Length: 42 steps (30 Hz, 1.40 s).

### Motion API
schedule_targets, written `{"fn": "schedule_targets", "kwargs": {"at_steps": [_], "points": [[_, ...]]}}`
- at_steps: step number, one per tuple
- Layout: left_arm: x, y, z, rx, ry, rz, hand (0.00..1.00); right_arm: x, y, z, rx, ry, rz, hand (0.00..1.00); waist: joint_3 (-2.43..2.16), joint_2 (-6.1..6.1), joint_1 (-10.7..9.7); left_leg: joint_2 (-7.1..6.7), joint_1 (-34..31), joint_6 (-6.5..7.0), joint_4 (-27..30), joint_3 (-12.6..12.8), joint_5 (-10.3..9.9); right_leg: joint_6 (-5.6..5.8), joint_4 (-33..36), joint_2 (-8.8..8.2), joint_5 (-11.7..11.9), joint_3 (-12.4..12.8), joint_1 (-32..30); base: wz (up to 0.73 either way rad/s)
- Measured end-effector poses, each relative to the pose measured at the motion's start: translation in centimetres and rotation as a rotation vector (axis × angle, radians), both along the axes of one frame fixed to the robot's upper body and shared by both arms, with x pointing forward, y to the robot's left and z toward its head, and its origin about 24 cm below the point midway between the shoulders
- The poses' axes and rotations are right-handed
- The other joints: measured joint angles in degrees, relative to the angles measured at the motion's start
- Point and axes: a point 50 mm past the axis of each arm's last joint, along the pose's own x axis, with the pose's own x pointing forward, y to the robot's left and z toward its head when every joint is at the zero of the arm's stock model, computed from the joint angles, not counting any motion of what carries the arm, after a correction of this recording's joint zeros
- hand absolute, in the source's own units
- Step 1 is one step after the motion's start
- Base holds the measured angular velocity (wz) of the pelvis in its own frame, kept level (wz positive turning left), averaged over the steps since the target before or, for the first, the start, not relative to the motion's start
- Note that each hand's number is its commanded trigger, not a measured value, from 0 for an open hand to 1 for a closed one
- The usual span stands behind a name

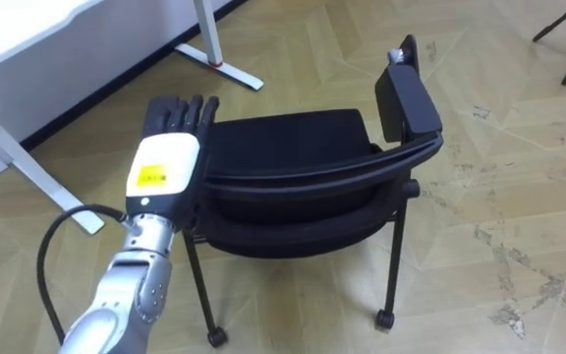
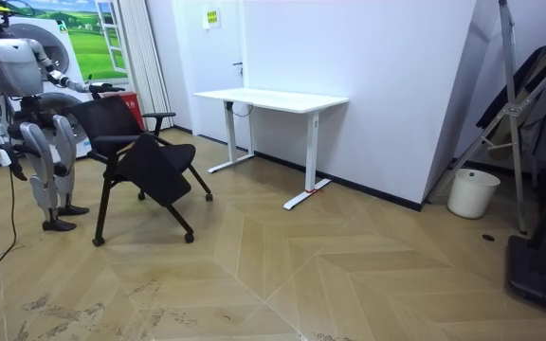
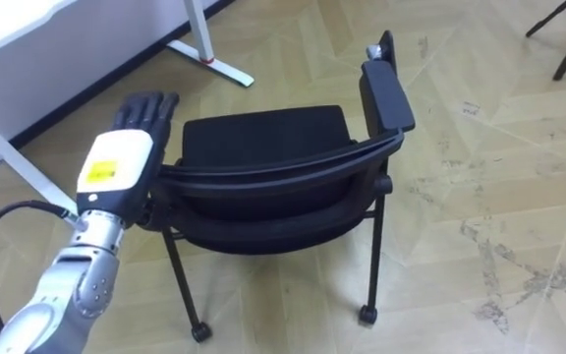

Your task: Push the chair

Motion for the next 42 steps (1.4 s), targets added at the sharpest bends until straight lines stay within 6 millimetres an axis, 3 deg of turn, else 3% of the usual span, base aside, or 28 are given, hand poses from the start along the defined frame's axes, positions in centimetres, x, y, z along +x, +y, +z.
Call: {"fn": "schedule_targets", "kwargs": {"at_steps": [15,20,26,31,32,33,42], "points": [[-0.1,-0.3,-1.2,0.052,0.075,-0.017,0.0,0.5,0.0,0.1,0.001,-0.018,0.053,0.0,0.0,0.2,-1.18,0.02,0.09,0.0,-0.14,1.23,0.0,0.0,-0.01,0.06,0.0,0.84,-0.15,-0.02],[0.2,0.2,-2.0,0.075,0.101,-0.005,0.0,0.5,-0.3,0.2,-0.013,-0.01,0.066,0.0,-0.29,0.92,-1.56,0.02,0.22,0.0,-0.08,1.35,0.0,-0.08,0.1,0.46,0.07,1.64,-0.16,-0.05],[0.4,0.8,-2.9,0.095,0.107,0.009,0.0,0.1,-0.6,0.2,-0.035,0.008,0.052,0.0,0.17,1.27,-1.66,0.27,1.85,-0.1,-1.08,1.82,-0.05,-0.17,0.11,0.93,0.14,2.72,0.86,-0.06],[0.3,1.0,-3.1,0.097,0.092,0.017,0.0,-0.1,-0.7,0.2,-0.039,0.015,0.04,0.0,0.26,1.25,-2.03,0.28,1.99,-0.1,-1.03,2.32,-0.05,-0.17,0.1,0.97,0.14,3.14,0.69,-0.05],[0.3,1.0,-3.1,0.098,0.088,0.019,0.9,-0.1,-0.7,0.2,-0.038,0.015,0.04,0.0,0.27,1.21,-2.15,0.27,2.0,-0.1,-1.04,2.36,-0.05,-0.16,0.09,0.96,0.14,3.17,0.67,0.0],[0.3,1.0,-3.2,0.099,0.087,0.02,1.0,-0.1,-0.7,0.2,-0.037,0.016,0.04,0.0,0.27,1.2,-2.22,0.27,2.01,-0.1,-1.06,2.39,-0.05,-0.16,0.1,0.96,0.14,3.19,0.67,0.0],[0.4,1.3,-3.2,0.108,0.094,0.038,1.0,-0.1,-0.8,0.2,-0.054,0.021,0.037,0.0,0.2,0.97,-2.8,0.33,1.94,-0.11,-1.31,2.85,-0.06,-0.18,0.17,1.04,0.15,3.48,0.4,-0.01]]}}
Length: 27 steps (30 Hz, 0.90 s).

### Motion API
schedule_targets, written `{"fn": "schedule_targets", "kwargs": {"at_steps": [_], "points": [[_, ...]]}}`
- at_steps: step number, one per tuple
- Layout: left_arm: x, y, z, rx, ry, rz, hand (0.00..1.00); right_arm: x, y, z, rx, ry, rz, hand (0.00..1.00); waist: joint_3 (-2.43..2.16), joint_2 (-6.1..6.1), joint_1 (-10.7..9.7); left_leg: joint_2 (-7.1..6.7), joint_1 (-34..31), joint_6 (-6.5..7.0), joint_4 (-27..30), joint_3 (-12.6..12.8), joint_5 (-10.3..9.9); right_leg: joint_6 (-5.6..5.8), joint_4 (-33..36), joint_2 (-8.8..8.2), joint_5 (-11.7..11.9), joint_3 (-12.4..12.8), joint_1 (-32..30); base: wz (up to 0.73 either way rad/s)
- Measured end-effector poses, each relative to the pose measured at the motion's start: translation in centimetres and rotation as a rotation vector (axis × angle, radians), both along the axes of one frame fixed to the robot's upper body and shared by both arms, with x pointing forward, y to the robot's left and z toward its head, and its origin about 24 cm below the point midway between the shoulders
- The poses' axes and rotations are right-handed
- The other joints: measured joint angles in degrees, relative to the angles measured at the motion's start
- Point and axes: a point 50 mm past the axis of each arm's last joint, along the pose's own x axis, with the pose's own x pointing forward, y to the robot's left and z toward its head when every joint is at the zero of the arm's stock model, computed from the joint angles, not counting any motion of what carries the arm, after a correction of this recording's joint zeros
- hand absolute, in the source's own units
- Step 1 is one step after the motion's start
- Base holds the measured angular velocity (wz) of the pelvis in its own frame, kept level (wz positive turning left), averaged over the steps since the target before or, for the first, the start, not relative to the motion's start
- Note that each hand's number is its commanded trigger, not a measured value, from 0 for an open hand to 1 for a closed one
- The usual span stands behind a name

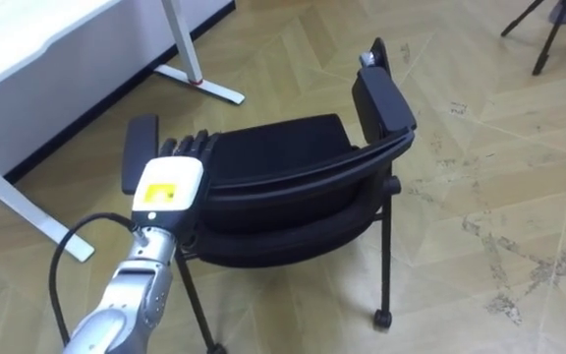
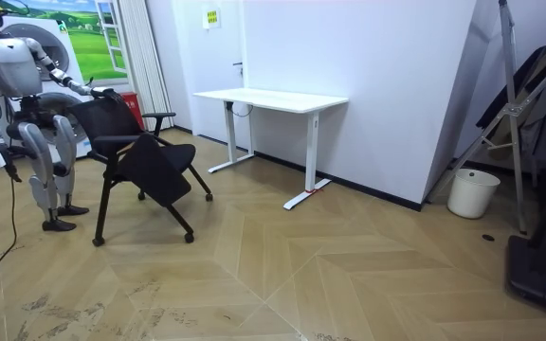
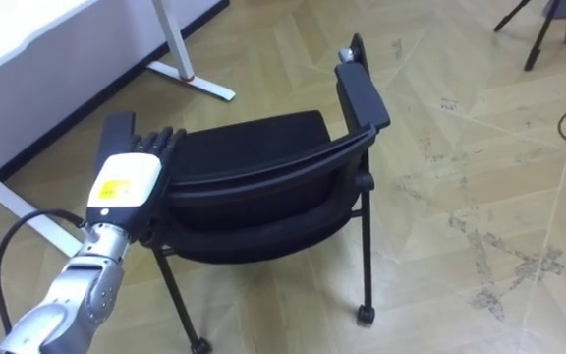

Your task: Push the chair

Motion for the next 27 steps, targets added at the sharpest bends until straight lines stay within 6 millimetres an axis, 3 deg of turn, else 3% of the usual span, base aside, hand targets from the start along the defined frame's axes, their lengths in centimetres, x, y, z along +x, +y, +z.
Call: {"fn": "schedule_targets", "kwargs": {"at_steps": [12,22,27], "points": [[0.7,0.3,0.3,0.024,0.03,0.016,1.0,-0.4,-0.4,0.1,-0.012,0.031,0.017,0.0,-0.64,-0.25,-0.86,-0.03,0.01,0.0,0.31,0.1,0.0,0.03,0.01,-0.03,0.07,0.35,0.01,0.0],[0.7,0.4,0.4,0.025,0.02,0.008,1.0,-0.3,-0.6,0.1,-0.045,0.036,0.015,0.0,-0.52,-0.22,-0.78,0.01,0.02,0.0,0.21,0.07,-0.01,0.03,-0.15,0.0,0.07,0.45,0.05,0.0],[0.7,0.5,0.3,0.025,0.013,0.007,1.0,0.2,-1.0,0.4,-0.126,0.071,0.201,0.0,-0.4,-0.41,-0.86,-0.01,0.05,-0.01,0.18,-0.02,-0.01,0.03,-0.14,-0.05,0.07,0.19,0.08,0.0]]}}
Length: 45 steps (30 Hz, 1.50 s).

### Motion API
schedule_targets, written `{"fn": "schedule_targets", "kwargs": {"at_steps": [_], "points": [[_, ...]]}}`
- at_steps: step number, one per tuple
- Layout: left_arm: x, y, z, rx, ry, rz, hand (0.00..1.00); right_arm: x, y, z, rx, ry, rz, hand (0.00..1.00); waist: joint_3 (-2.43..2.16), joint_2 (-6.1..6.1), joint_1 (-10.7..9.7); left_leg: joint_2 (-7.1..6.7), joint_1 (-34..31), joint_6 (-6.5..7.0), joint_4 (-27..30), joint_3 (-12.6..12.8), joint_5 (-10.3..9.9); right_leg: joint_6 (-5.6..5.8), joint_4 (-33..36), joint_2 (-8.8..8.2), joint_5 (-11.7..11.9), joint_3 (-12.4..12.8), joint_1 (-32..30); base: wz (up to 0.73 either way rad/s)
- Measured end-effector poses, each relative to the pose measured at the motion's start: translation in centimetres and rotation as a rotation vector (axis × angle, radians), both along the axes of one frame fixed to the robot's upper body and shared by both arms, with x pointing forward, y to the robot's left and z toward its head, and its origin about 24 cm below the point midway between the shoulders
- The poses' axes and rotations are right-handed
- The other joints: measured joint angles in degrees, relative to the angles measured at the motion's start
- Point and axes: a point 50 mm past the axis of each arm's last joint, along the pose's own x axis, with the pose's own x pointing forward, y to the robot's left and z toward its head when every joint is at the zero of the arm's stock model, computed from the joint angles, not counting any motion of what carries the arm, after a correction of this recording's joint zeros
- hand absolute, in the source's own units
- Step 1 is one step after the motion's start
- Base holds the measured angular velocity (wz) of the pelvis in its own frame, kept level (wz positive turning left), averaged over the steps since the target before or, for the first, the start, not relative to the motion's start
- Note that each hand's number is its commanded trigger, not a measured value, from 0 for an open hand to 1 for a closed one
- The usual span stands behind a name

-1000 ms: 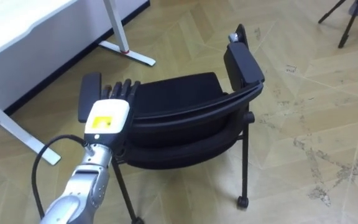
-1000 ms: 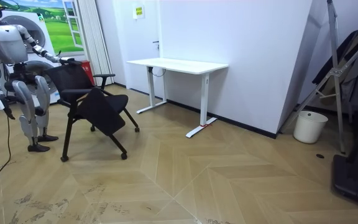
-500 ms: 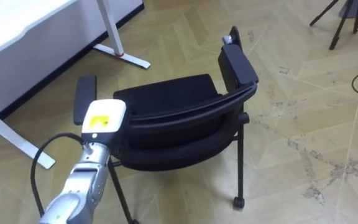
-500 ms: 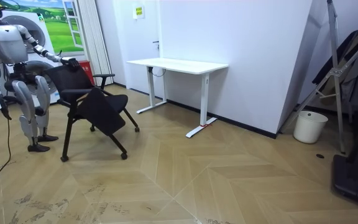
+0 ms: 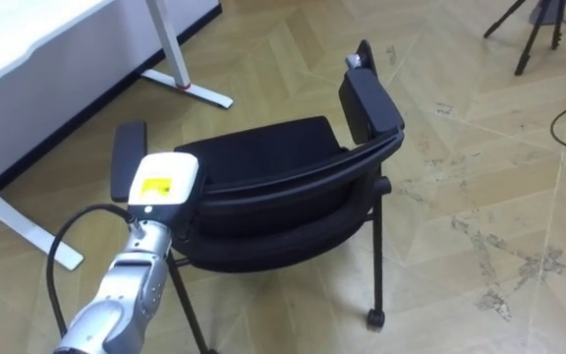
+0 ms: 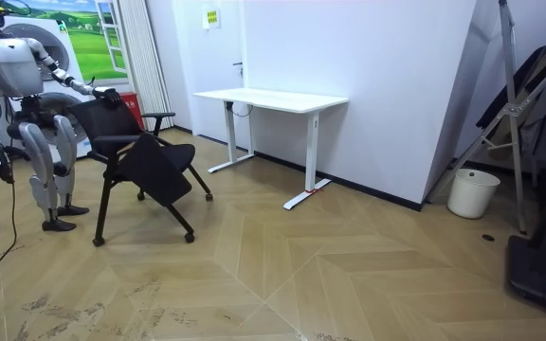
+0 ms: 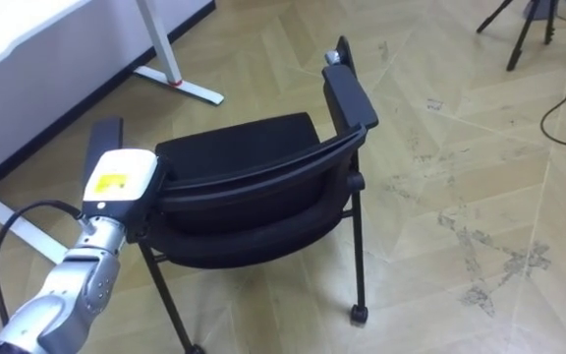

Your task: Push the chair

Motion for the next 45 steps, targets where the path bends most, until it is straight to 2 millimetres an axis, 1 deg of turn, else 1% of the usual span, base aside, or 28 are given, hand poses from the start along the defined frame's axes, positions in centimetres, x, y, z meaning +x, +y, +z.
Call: {"fn": "schedule_targets", "kwargs": {"at_steps": [2,3,4,7,9,10,11,12,13,14,15,16,18,22,24,27,29,30,31,33,36,38,42,45], "points": [[-0.1,0.0,-0.1,0.0,-0.003,0.0,1.0,0.4,-0.4,0.2,-0.047,0.012,0.06,0.0,0.09,-0.17,-0.04,-0.01,0.12,0.0,0.07,0.03,0.0,0.0,0.05,-0.04,0.0,-0.05,0.11,0.0],[-0.1,0.1,-0.2,0.002,-0.011,0.005,1.0,0.6,-0.6,0.3,-0.079,0.014,0.083,0.0,0.29,-0.54,-0.33,0.0,0.35,0.0,0.09,0.03,0.0,0.01,0.08,-0.05,-0.01,-0.04,0.33,0.0],[-0.1,0.2,-0.2,0.004,-0.014,0.007,1.0,0.8,-0.7,0.4,-0.094,0.013,0.09,0.0,0.38,-0.73,-0.32,0.01,0.41,-0.01,0.1,0.03,0.01,0.01,0.12,-0.06,-0.02,0.01,0.38,0.0],[0.0,0.7,0.0,0.016,-0.03,0.018,1.0,2.5,-1.4,1.0,-0.168,-0.025,0.122,0.0,0.7,-1.99,-0.28,0.01,0.45,-0.01,0.23,0.34,0.01,-0.05,1.43,-0.1,-0.38,0.25,-0.23,-0.07],[0.2,0.9,0.3,0.029,-0.04,0.019,1.0,4.9,-2.3,1.9,-0.223,-0.083,0.145,0.0,0.42,-3.58,0.04,-0.01,0.19,-0.01,0.24,0.63,0.01,-0.09,2.41,-0.07,-0.6,0.73,-1.06,-0.09],[0.3,1.0,0.3,0.038,-0.044,0.015,1.0,5.6,-2.6,2.3,-0.239,-0.1,0.155,0.0,0.38,-4.02,0.05,-0.01,0.15,-0.01,0.25,0.7,0.01,-0.09,2.43,-0.07,-0.6,0.78,-1.08,-0.04],[0.3,1.1,0.4,0.05,-0.049,0.01,1.0,7.1,-3.4,3.2,-0.276,-0.149,0.157,0.0,0.18,-4.71,0.22,-0.01,0.04,-0.01,0.41,0.7,0.01,-0.11,2.44,-0.05,-0.58,0.75,-1.12,0.0],[0.3,1.1,0.5,0.058,-0.051,0.004,1.0,8.5,-4.3,4.2,-0.329,-0.201,0.156,0.0,-0.12,-5.03,0.33,-0.01,-0.02,-0.01,0.88,0.71,0.0,-0.12,2.4,-0.07,-0.58,0.73,-1.02,0.0],[0.3,1.1,0.5,0.061,-0.052,0.0,1.0,9.1,-4.8,4.8,-0.355,-0.227,0.152,0.0,-0.21,-5.16,0.36,-0.01,-0.02,-0.01,0.92,0.7,0.0,-0.12,2.34,-0.08,-0.57,0.7,-0.97,0.0],[0.4,1.1,0.5,0.067,-0.057,-0.006,1.0,10.3,-5.4,5.8,-0.403,-0.276,0.154,0.0,-0.47,-5.41,0.61,0.0,-0.02,-0.01,0.97,0.71,0.0,-0.15,2.24,-0.07,-0.54,0.7,-0.92,0.0],[0.4,1.1,0.6,0.071,-0.062,-0.009,1.0,11.5,-5.7,6.8,-0.453,-0.33,0.18,0.0,-0.5,-5.58,0.78,0.01,-0.06,-0.01,1.09,0.71,0.0,-0.18,2.11,-0.06,-0.47,0.71,-0.87,0.0],[0.4,1.1,0.7,0.071,-0.064,-0.009,1.0,12.1,-5.8,7.3,-0.477,-0.357,0.194,0.0,-0.51,-5.59,0.78,0.02,-0.06,-0.01,1.14,0.71,0.01,-0.18,2.02,-0.05,-0.42,0.75,-0.83,0.0],[0.4,1.1,0.7,0.069,-0.064,-0.01,1.0,14.1,-5.6,8.9,-0.558,-0.437,0.248,0.0,-0.55,-5.43,0.74,0.01,-0.05,-0.01,1.26,0.7,0.01,-0.18,2.02,-0.09,-0.4,0.77,-0.82,0.0],[0.5,1.1,0.9,0.067,-0.067,-0.014,1.0,16.0,-5.1,10.8,-0.641,-0.527,0.338,0.0,-0.44,-5.37,0.89,0.05,-0.18,-0.01,1.66,0.78,0.01,-0.19,2.1,-0.2,-0.4,0.83,-1.03,-0.01],[0.5,1.2,1.0,0.063,-0.065,-0.016,1.0,17.3,-4.5,12.1,-0.692,-0.594,0.394,0.0,-0.4,-5.27,0.99,0.13,-0.36,-0.02,1.6,1.11,0.0,-0.21,2.17,-0.16,-0.39,0.83,-1.32,-0.05],[0.6,1.2,1.1,0.061,-0.076,-0.022,1.0,18.6,-3.9,13.7,-0.731,-0.672,0.422,0.0,-0.36,-5.14,1.27,0.14,-0.75,-0.02,1.52,1.48,0.0,-0.28,2.21,-0.15,-0.29,0.82,-1.83,-0.02],[0.6,1.1,1.1,0.06,-0.077,-0.026,1.0,19.0,-3.6,14.2,-0.74,-0.7,0.432,0.0,-0.36,-5.14,1.66,0.15,-0.73,-0.02,1.54,1.71,0.0,-0.28,2.24,-0.33,-0.29,0.84,-1.86,-0.08],[0.7,1.0,1.2,0.06,-0.078,-0.029,1.0,19.3,-3.2,14.6,-0.754,-0.716,0.458,0.0,-0.3,-5.07,2.42,0.2,-0.67,-0.02,1.62,2.08,0.0,-0.29,2.38,-0.41,-0.29,1.09,-2.04,-0.15],[0.7,1.0,1.2,0.06,-0.076,-0.029,1.0,19.5,-3.0,14.7,-0.764,-0.72,0.479,0.0,-0.31,-5.06,2.66,0.22,-0.65,-0.02,1.64,2.26,0.0,-0.3,2.43,-0.38,-0.28,1.26,-2.1,-0.18],[0.8,1.0,1.3,0.062,-0.072,-0.032,1.0,20.4,-1.6,15.7,-0.822,-0.761,0.592,0.0,-0.29,-5.08,3.48,0.38,-1.11,-0.02,1.66,2.93,0.0,-0.34,2.99,-0.24,-0.25,1.74,-2.98,-0.14],[1.1,0.9,1.5,0.064,-0.062,-0.04,1.0,21.1,-0.2,16.7,-0.873,-0.804,0.698,0.0,-0.24,-5.15,3.95,0.56,-1.22,-0.3,1.7,3.15,-0.16,-0.44,3.0,-0.05,-0.2,1.73,-3.0,-0.02],[1.1,0.8,1.6,0.063,-0.062,-0.043,1.0,21.4,0.5,17.0,-0.877,-0.828,0.729,0.0,-0.24,-5.15,4.06,0.64,-1.44,-0.36,1.66,3.14,-0.2,-0.45,3.0,0.03,-0.19,1.66,-3.02,0.0],[1.2,0.6,2.1,0.065,-0.07,-0.059,1.0,21.7,1.0,17.5,-0.906,-0.83,0.797,0.0,-0.23,-5.16,4.76,0.69,-2.28,-0.39,1.69,3.14,-0.21,-0.51,3.01,0.06,-0.15,1.59,-3.82,0.0],[1.2,0.3,2.3,0.061,-0.071,-0.073,1.0,21.8,1.3,17.7,-0.901,-0.837,0.812,0.0,-0.21,-5.19,5.45,0.68,-2.39,-0.38,1.76,2.92,-0.21,-0.5,3.0,0.04,-0.16,1.64,-3.89,0.0]]}}
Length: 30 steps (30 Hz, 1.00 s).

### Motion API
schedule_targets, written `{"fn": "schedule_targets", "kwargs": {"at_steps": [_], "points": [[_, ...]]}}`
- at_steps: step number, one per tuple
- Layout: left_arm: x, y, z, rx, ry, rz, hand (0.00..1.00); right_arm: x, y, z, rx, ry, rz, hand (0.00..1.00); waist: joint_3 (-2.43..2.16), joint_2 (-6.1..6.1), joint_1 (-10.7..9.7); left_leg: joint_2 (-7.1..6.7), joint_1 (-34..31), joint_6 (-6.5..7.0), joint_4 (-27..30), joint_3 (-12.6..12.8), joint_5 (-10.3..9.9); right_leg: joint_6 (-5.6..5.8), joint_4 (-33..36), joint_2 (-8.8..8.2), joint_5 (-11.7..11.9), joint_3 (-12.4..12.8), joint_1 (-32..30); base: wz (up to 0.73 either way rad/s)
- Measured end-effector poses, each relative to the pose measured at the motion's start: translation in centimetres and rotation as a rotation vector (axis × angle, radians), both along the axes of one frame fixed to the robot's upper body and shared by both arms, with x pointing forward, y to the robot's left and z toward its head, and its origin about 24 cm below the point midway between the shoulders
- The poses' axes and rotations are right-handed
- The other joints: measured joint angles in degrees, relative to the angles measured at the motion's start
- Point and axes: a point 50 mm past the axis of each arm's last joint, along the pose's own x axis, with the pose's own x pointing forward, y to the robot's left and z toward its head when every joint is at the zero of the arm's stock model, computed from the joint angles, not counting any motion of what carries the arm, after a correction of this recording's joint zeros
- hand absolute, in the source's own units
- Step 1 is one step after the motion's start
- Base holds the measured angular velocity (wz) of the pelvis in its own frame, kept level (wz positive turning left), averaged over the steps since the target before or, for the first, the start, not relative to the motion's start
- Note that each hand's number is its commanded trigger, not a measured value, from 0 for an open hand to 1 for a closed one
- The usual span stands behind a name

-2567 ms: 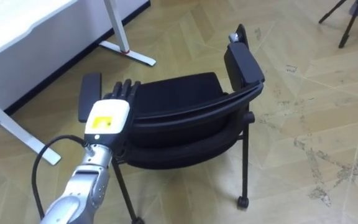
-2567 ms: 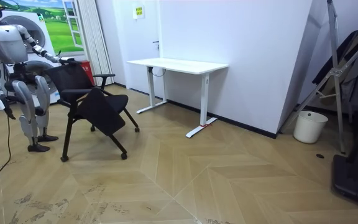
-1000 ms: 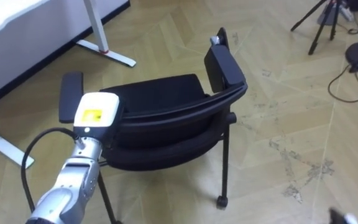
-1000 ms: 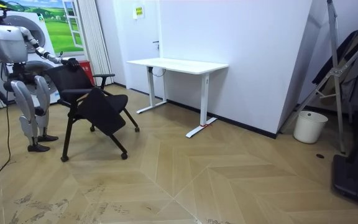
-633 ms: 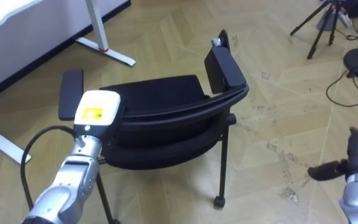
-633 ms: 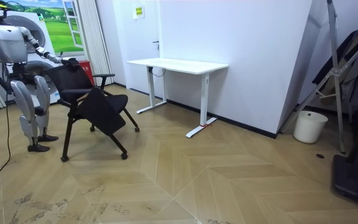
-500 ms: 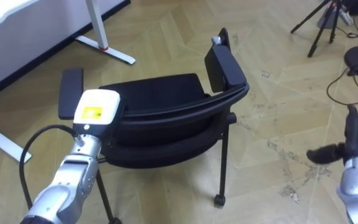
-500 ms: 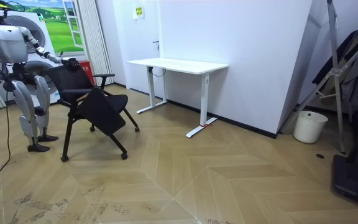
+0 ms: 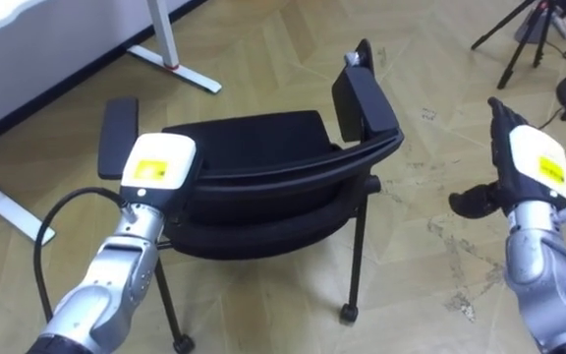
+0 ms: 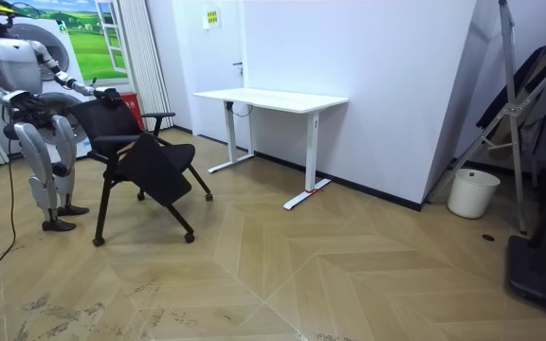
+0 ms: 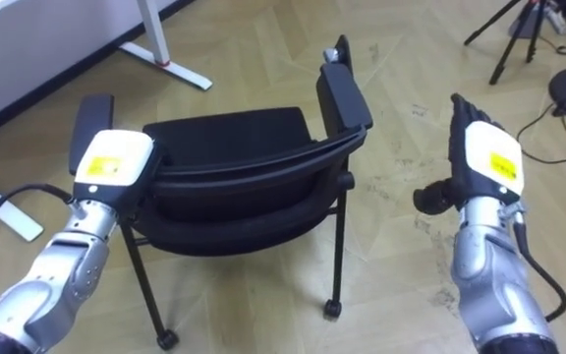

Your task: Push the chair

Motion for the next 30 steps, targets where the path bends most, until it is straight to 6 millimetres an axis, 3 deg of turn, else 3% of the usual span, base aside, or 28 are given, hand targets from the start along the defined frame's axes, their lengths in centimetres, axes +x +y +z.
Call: {"fn": "schedule_targets", "kwargs": {"at_steps": [12,22,30], "points": [[0.5,-0.4,0.6,0.01,-0.024,-0.038,1.0,0.9,3.2,3.0,-0.097,-0.121,0.17,0.0,0.55,-0.9,1.12,0.02,-0.58,-0.01,0.17,-0.12,0.0,-0.06,-0.11,0.0,0.04,0.02,-0.43,0.01],[0.6,-1.0,0.8,0.011,-0.032,-0.073,1.0,0.9,4.4,2.6,-0.095,-0.078,0.242,0.0,0.58,-0.95,2.69,0.06,-0.57,-0.03,0.27,-0.15,0.02,-0.08,-0.22,0.0,0.05,-0.08,-0.55,0.0],[0.9,-1.3,1.1,0.026,-0.036,-0.085,1.0,0.9,4.8,2.4,-0.175,-0.051,0.275,0.0,0.91,-1.81,3.18,0.06,-0.54,-0.03,0.31,-0.13,0.03,-0.08,-0.11,0.0,0.05,-0.04,-0.55,0.0]]}}
